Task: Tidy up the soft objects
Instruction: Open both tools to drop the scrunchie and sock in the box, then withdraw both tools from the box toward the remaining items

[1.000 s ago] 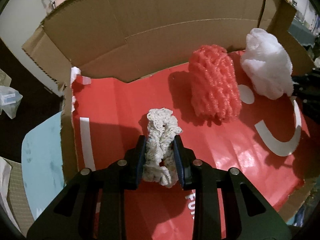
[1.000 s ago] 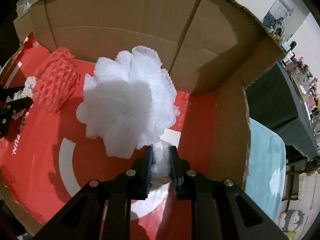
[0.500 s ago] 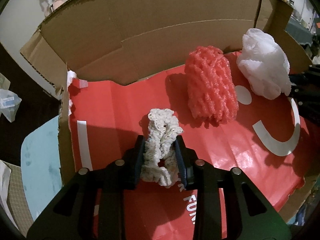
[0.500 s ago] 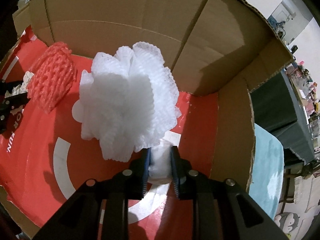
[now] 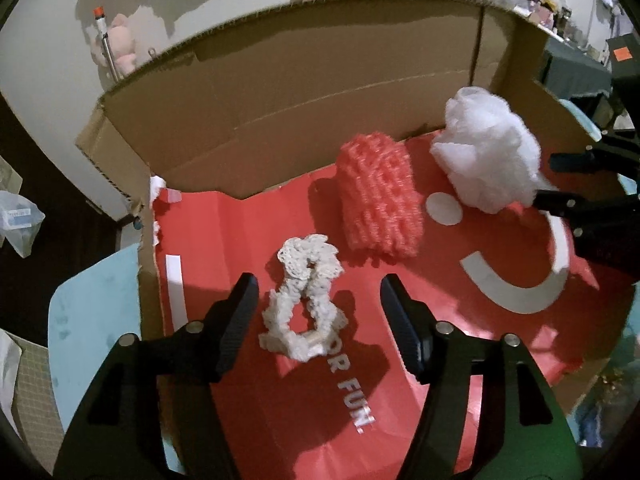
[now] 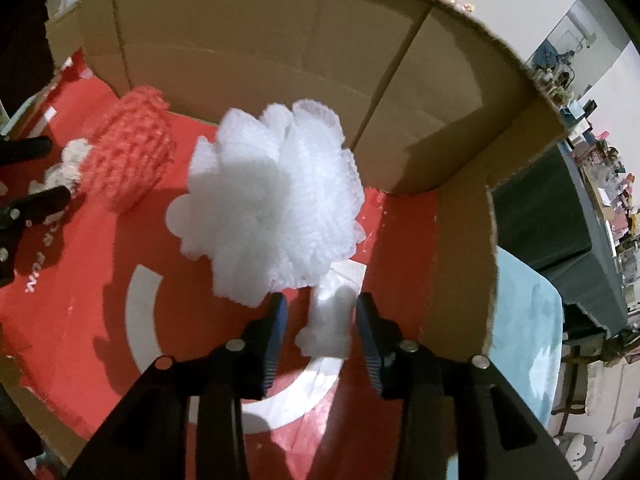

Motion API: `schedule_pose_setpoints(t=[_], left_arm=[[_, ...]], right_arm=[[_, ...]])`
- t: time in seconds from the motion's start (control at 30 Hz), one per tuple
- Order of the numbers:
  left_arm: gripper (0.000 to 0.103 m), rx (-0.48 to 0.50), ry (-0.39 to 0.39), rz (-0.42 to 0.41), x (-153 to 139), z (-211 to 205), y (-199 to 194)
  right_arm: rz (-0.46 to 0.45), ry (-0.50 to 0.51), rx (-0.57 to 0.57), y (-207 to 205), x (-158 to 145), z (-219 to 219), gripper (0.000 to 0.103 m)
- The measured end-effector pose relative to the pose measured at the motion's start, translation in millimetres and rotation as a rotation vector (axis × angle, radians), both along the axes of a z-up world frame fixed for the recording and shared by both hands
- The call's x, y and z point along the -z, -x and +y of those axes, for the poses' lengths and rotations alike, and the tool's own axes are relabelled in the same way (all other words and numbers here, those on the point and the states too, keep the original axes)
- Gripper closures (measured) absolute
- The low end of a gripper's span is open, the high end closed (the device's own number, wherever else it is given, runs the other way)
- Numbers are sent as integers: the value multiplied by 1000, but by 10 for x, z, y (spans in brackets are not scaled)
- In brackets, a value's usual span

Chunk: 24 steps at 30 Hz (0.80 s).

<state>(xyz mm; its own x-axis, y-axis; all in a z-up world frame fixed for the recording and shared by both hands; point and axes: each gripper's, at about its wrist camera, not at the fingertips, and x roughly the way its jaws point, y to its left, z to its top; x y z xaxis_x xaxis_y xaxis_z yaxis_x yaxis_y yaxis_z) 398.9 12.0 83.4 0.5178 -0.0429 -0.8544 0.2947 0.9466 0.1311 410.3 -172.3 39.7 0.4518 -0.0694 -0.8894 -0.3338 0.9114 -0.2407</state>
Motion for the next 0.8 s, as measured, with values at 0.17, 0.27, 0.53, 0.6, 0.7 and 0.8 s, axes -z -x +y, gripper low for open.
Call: schedule_pose_setpoints(t=[0.17,0.27,0.53,0.6,0.7,0.8], left_arm=[[33,-7,53,-58,-260,-26,309],[31,-2,97,-109,-461,-16,544],[19,17,184,-287,-934,37,1235],[17,23,217,-322,-1029,41,1447],[15,34,237,-375,-1113,21,1733],[13,23,262,-425,-1167,25,2037]], right_arm=[[-46,-18,-4,185,-224,-33,48],[-85,-53,0,373,-443,-82,39],[-234,-149,-36,1014,-1079,-167,20],[-284,-174,-52,1235,-1217,-191,13],[-362,-225,-82,1641,-1402,-202,9],[-420,-265,-104,1983,-1521,-221,4]])
